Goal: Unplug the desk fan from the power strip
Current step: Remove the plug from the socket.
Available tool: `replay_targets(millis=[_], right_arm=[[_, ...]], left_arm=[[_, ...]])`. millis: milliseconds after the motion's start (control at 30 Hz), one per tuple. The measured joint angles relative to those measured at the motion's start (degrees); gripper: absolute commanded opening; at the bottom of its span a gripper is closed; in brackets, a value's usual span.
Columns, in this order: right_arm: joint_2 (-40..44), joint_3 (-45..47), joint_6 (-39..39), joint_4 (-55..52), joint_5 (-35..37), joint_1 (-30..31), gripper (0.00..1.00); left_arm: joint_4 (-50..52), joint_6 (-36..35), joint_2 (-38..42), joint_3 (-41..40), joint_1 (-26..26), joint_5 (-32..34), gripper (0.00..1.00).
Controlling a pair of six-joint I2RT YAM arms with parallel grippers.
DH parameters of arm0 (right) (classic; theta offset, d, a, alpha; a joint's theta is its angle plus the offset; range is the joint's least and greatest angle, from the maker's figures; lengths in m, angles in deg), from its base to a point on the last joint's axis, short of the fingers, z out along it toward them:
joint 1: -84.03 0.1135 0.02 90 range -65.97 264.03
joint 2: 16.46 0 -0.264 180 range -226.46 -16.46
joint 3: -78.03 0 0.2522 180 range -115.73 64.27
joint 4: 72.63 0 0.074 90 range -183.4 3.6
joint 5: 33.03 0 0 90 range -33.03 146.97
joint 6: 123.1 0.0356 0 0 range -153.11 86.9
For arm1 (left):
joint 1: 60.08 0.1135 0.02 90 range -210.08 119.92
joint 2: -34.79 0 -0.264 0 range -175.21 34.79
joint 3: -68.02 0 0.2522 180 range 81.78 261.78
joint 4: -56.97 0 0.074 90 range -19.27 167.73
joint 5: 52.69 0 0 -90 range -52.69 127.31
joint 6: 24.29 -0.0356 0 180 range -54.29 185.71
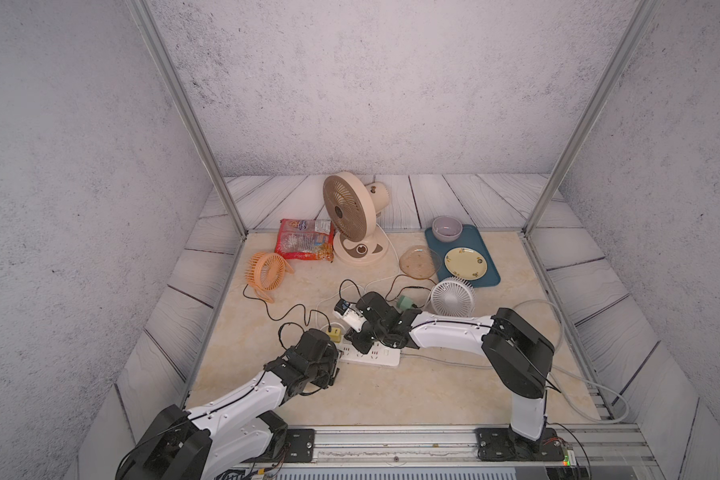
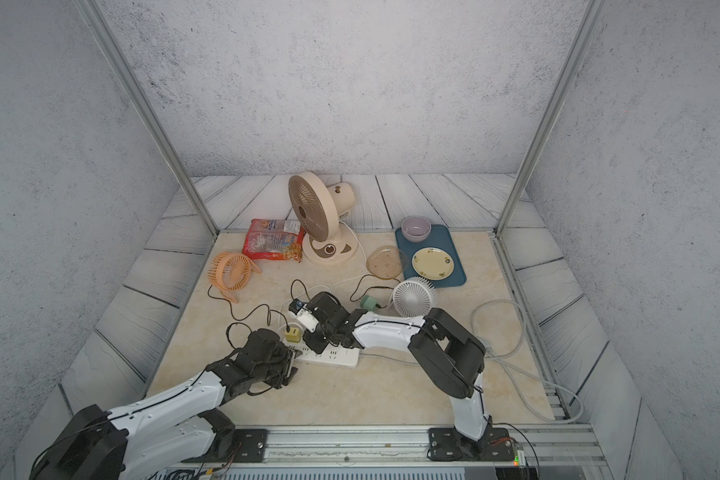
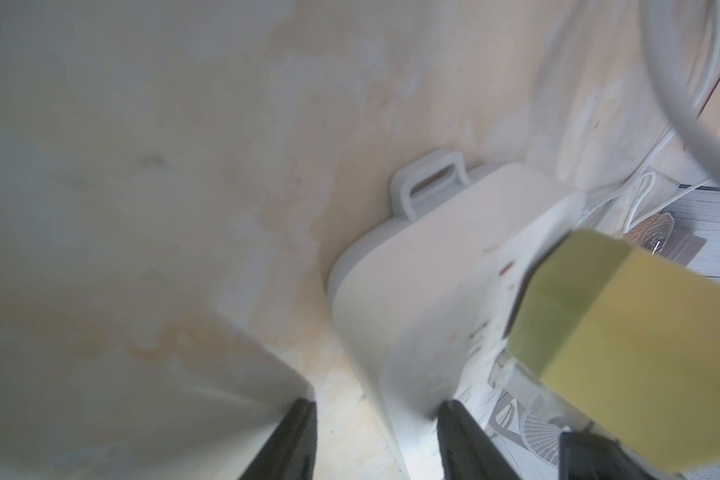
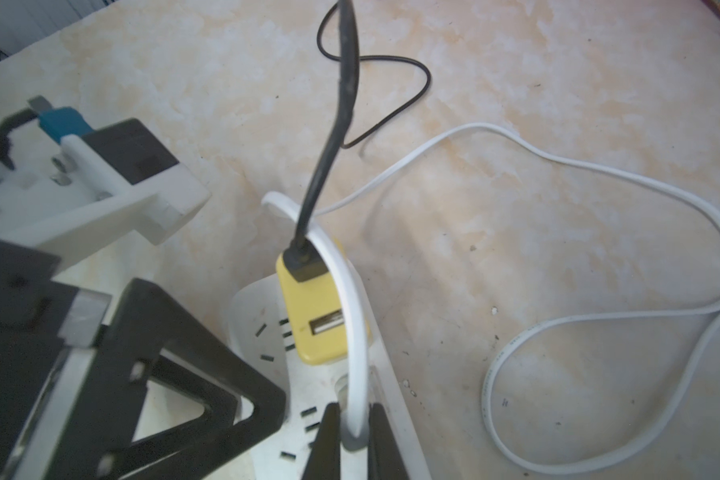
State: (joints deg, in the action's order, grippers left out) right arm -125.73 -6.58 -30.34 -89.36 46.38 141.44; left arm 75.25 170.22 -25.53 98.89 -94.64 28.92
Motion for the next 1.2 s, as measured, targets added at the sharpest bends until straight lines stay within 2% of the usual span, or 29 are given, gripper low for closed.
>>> replay_targets(millis=[300,867,1200], right_arm=[[0.76,0.22,0.00,-1.25,1.14,-0.46,0.00],[2.60,2.14,0.52,0.24,2.78,-0.09,0.00],[2.67,2.49,-0.35,-0.02,3.43,-0.09,0.00]], left_arm=[[-3.50,1.36,-6.88,2.64,0.33,-4.00,0.50],[-5.53,3.76,-5.11,0.31,0.00,-4.94,0.48],[-6.80,3.74,-6.91,0.63,0.00,-5.44,0.49]])
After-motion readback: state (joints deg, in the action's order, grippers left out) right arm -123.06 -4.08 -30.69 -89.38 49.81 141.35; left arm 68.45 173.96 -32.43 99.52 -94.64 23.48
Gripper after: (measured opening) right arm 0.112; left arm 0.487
